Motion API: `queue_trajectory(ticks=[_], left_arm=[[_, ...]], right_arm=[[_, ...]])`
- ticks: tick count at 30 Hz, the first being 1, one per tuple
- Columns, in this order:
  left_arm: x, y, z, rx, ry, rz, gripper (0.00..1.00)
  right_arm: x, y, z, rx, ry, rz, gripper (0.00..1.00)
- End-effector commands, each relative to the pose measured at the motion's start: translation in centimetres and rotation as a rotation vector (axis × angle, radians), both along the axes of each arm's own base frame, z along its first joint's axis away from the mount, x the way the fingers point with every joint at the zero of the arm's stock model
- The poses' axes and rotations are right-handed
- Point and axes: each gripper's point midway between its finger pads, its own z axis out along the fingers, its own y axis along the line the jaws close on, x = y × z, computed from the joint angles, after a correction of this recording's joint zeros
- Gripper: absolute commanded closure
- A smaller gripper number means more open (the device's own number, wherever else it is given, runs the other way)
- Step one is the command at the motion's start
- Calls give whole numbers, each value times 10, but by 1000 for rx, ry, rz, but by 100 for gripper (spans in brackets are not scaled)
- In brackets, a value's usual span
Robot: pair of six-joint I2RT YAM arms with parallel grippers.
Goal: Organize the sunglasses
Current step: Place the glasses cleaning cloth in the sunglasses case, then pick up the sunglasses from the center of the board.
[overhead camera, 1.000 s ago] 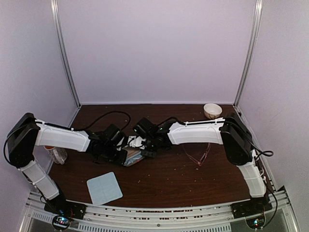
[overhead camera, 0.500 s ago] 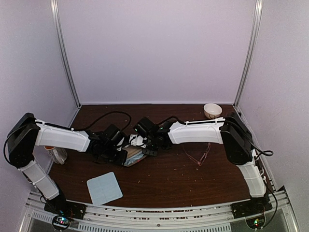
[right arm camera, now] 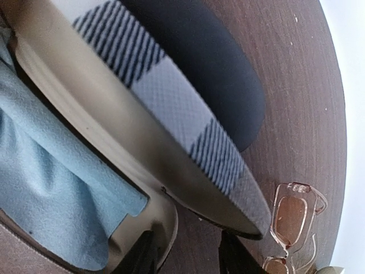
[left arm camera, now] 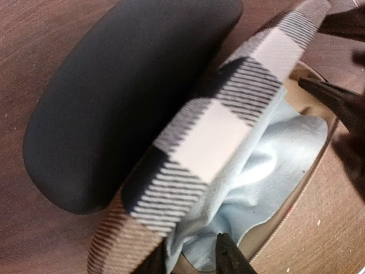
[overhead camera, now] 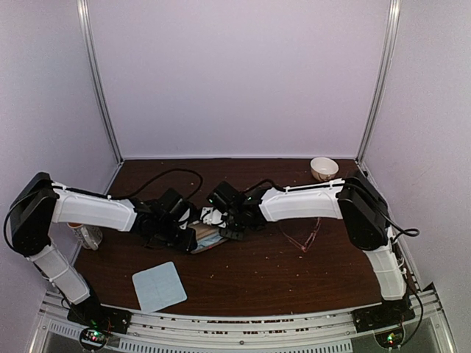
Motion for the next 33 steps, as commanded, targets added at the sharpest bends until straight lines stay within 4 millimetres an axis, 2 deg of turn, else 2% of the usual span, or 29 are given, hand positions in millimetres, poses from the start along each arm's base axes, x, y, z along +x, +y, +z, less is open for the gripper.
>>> queue_trajectory(ticks=[1, 7, 20, 25, 33], left_arm=[[-1, -16, 21, -48, -39, -63, 64], [0, -12, 31, -37, -59, -58, 56], [-6, -7, 51, -46, -97, -63, 42], [-10, -4, 61, -65, -118, -72, 36], [-14, -4, 76, -94, -152, -105, 33]], right_arm=[[7, 2, 43, 99, -64, -28, 61], [3, -4, 56, 134, -73, -41, 54], [-11, -22, 72, 201, -58, -78, 46], [-18, -33, 82, 245, -55, -104, 45], [-28, -47, 103, 362, -34, -157, 44]])
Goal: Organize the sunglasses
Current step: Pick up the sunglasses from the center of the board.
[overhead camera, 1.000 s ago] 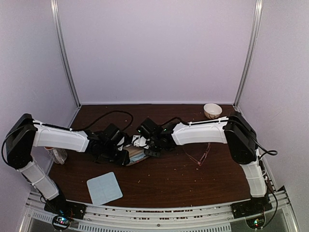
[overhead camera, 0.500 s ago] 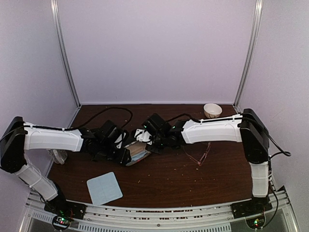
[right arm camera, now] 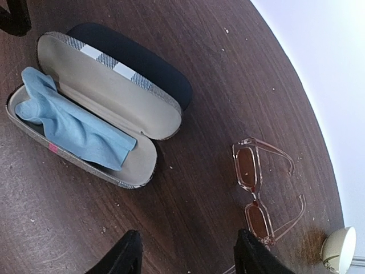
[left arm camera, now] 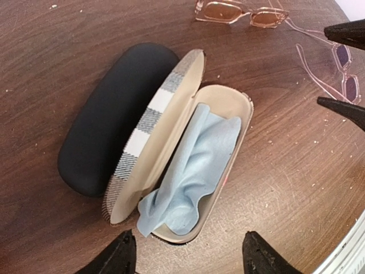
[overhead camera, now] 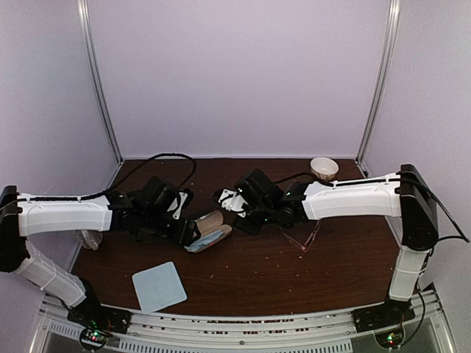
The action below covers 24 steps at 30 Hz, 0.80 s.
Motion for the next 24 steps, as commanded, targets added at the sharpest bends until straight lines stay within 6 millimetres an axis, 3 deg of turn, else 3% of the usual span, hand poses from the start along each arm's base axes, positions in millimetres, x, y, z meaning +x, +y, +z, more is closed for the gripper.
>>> queue_trajectory(ticks=[1, 5, 13, 18, 24], left_arm=[[-6, 1, 10, -8, -29, -39, 33], [-7, 4, 28, -25, -79, -56, 32], [3, 45, 42, 159, -208, -10, 26], [3, 62, 36, 250, -234, -9, 26], [-5, 62, 24, 223, -227, -36, 26]], right_arm=[[-1, -6, 28, 132, 1, -55, 44], [-3, -21, 34, 203, 28, -112, 44], [20, -74, 39, 360, 107, -364, 44], [24, -106, 7, 290, 249, -503, 46], [-1, -137, -25, 92, 363, -504, 47]])
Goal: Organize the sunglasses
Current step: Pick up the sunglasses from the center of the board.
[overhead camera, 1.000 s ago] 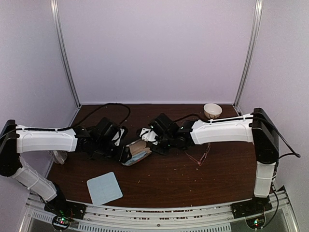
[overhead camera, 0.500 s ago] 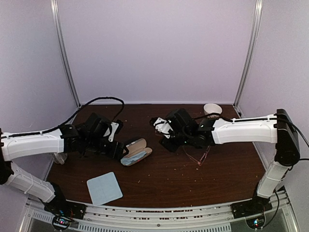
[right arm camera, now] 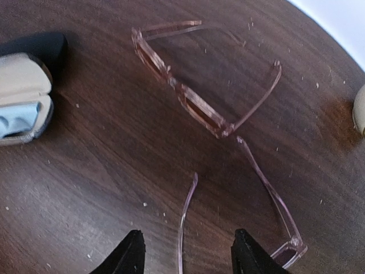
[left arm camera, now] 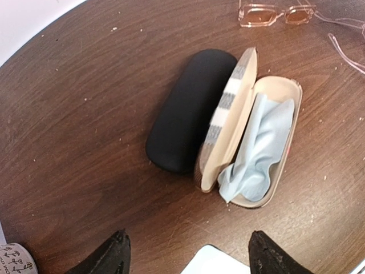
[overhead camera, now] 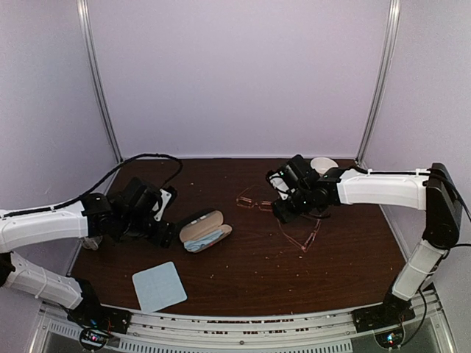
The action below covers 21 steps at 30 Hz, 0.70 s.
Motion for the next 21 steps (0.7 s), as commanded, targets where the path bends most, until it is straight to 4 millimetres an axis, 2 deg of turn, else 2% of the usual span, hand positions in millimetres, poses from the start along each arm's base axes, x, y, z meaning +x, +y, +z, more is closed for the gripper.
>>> queue_trajectory(ticks=[1, 7, 12, 15, 17, 21], left_arm=[[-3, 1, -4, -9, -22, -28, 26], [-8, -6, -14, -57, -18, -64, 26], [-11, -8, -20, -72, -18, -82, 26], [-12, -9, -22, -77, -19, -91, 27], [-13, -9, -23, -84, -24, -97, 27], [-15, -9, -25, -95, -31, -106, 27]], right_arm=[[-27, -26, -24, -115, 142, 3, 47], [-32, -59, -40, -189, 197, -27, 47], [-8, -84, -30, -192, 177, -78, 47], [6, -92, -24, -215, 182, -67, 46], [13, -95, -24, -236, 195, -44, 46], [17, -102, -39, -268, 285, 21, 45]])
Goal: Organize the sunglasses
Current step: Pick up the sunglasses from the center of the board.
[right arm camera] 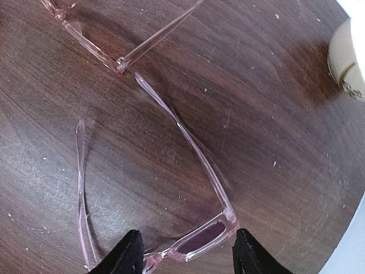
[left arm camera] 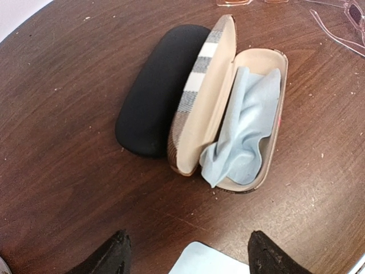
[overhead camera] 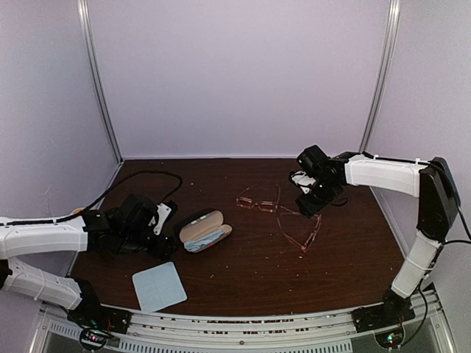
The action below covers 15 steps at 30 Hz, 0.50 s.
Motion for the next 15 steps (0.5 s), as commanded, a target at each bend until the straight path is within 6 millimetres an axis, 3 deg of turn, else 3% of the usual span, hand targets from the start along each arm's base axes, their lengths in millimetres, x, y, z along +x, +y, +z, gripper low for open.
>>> queue_trajectory(ticks=[1, 15], left_arm=[[3, -9, 9, -59, -49, -32, 26], [1, -10, 1, -55, -53, -55, 27]], right_arm=[[-1, -8, -18, -46, 123, 91, 46], [19, -42, -35, -147, 225, 98, 44]])
